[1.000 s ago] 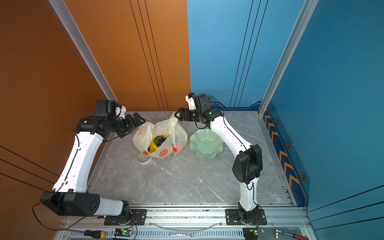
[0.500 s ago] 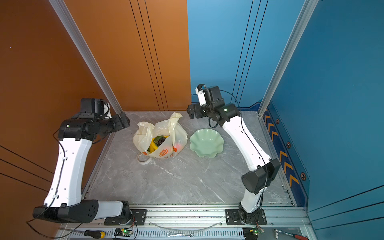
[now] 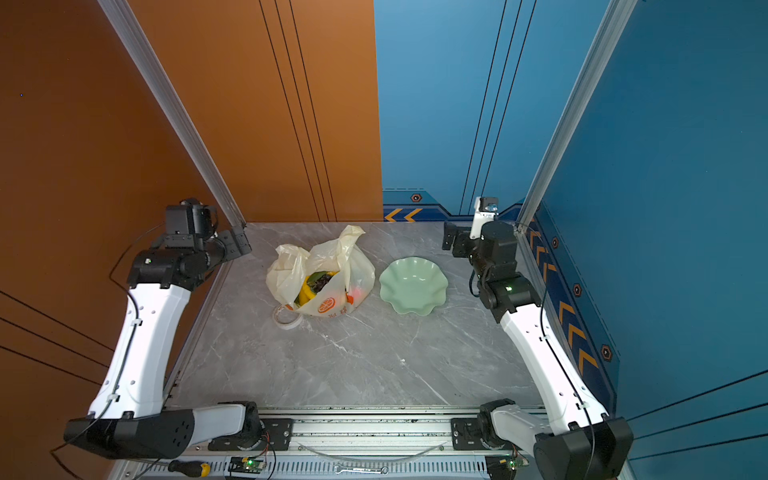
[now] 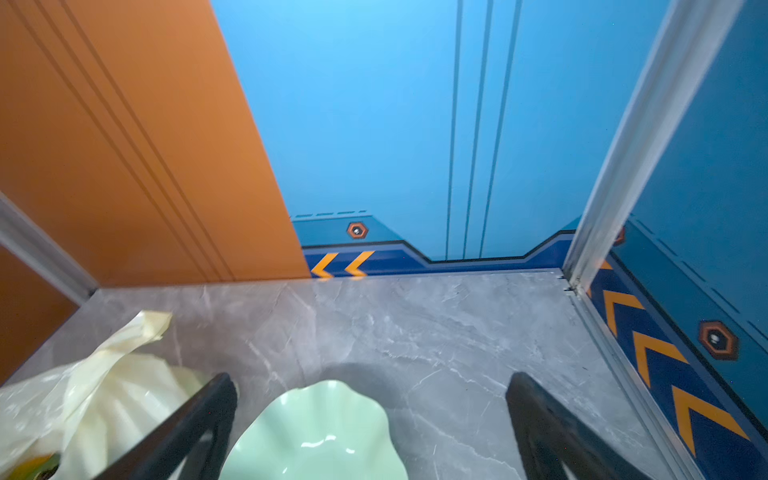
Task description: Place the fruits into the plastic bag
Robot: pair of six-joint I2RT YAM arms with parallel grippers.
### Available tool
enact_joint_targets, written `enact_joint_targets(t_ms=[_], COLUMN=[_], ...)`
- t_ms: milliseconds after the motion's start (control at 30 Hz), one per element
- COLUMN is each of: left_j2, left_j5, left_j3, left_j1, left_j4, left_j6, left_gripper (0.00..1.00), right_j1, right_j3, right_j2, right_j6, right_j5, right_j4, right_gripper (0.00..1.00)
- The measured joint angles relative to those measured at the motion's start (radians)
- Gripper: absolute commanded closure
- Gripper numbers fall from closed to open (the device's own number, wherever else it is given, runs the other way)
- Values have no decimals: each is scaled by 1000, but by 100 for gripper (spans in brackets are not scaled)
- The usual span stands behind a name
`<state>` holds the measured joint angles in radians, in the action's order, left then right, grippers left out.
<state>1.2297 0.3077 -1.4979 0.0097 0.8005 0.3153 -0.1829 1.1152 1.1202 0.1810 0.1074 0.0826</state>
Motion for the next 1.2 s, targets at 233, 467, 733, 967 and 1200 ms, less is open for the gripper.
enact_joint_targets(t_ms=[233, 467, 733, 967, 1200], left_j2=[-349, -380, -431, -434, -443], left_j5=[23, 26, 32, 32, 33], left_j3=[732, 836, 928, 1008, 1094], left_j1=[-8, 16, 60, 84, 101], left_j4=[-852, -1115, -1155, -1149, -1147], left_j6=[-145, -229, -248, -236, -190], left_gripper=[2, 2, 2, 2, 2], right_j1=[161, 275, 360, 370, 370], right_j3=[-163, -294, -415, -541, -668], right_j2=[-89, -104, -100, -47, 24], right_j6=[49, 65, 85, 111, 130], right_j5=[8, -11, -41, -55, -55], right_j4=[-238, -314, -354, -428, -512], right_gripper=[0, 0, 0, 0, 0])
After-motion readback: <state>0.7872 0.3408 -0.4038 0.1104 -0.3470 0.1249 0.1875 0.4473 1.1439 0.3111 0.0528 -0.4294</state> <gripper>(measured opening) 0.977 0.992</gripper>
